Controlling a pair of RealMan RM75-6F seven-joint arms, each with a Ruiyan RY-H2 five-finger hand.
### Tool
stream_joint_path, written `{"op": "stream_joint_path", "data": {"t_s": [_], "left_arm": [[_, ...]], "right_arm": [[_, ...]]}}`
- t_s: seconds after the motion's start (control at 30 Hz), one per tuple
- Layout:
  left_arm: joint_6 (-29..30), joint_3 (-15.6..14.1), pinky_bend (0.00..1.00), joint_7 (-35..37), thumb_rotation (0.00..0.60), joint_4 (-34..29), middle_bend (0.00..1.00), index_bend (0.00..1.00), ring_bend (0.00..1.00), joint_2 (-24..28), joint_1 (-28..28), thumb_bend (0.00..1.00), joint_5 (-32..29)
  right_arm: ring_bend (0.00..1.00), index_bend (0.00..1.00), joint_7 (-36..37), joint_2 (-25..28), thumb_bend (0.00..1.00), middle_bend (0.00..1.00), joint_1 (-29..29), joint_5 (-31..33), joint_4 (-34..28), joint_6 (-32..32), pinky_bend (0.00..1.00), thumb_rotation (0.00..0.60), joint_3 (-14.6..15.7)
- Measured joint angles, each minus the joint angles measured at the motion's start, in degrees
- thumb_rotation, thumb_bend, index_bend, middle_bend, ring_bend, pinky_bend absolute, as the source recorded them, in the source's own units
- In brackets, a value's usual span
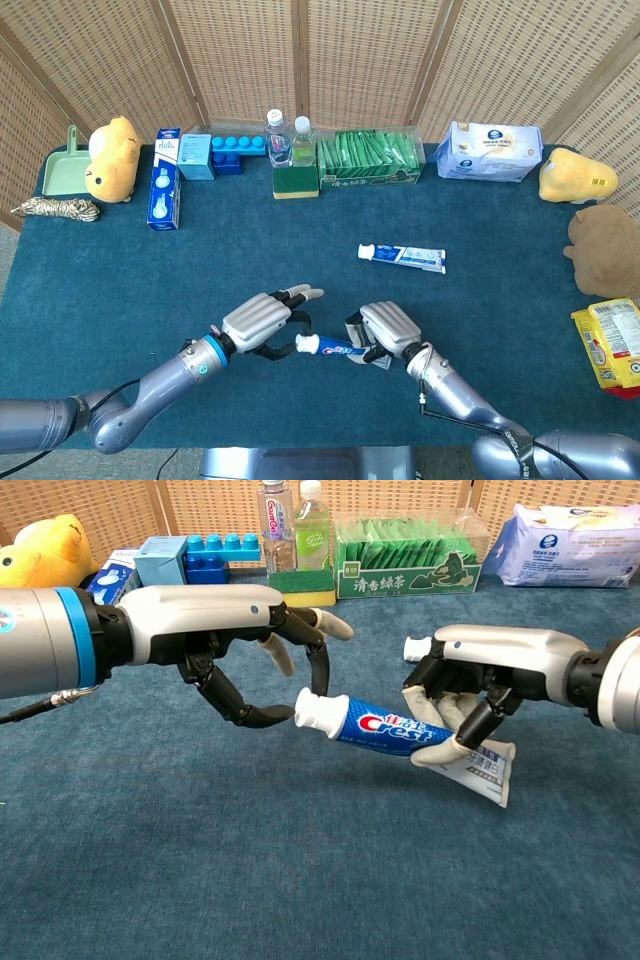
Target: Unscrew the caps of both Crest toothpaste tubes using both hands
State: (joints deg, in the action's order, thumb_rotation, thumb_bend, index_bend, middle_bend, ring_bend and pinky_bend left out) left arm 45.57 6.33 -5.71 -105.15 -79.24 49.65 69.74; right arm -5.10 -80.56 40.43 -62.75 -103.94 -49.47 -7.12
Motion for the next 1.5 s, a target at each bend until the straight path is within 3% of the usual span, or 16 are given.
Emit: {"op": "stream_joint_path", "data": {"t_s": [1.1,1.5], "left_arm": [[0.3,-0.7,0.20,1.4,0.600,-3.3,0.04,0.39,0.00,2.2,-0.6,0.40,1.4],[8.0,-0.1,0.19,5.1,0.600,-5.7,0.04,0.38,0.00,11.2,-6.1,0.40,3.4]], "right_arm": [[0.70,0.85,-4.9,-2.2,0.52,0.72,1.5,5.7,1.0,-1.9,0.74,0.600,-0.7],[0.67,0.84,-4.1,1.8,0.51,0.71,-0.2,4.5,1.8,-2.3,0.70,0.600,0.5]]}}
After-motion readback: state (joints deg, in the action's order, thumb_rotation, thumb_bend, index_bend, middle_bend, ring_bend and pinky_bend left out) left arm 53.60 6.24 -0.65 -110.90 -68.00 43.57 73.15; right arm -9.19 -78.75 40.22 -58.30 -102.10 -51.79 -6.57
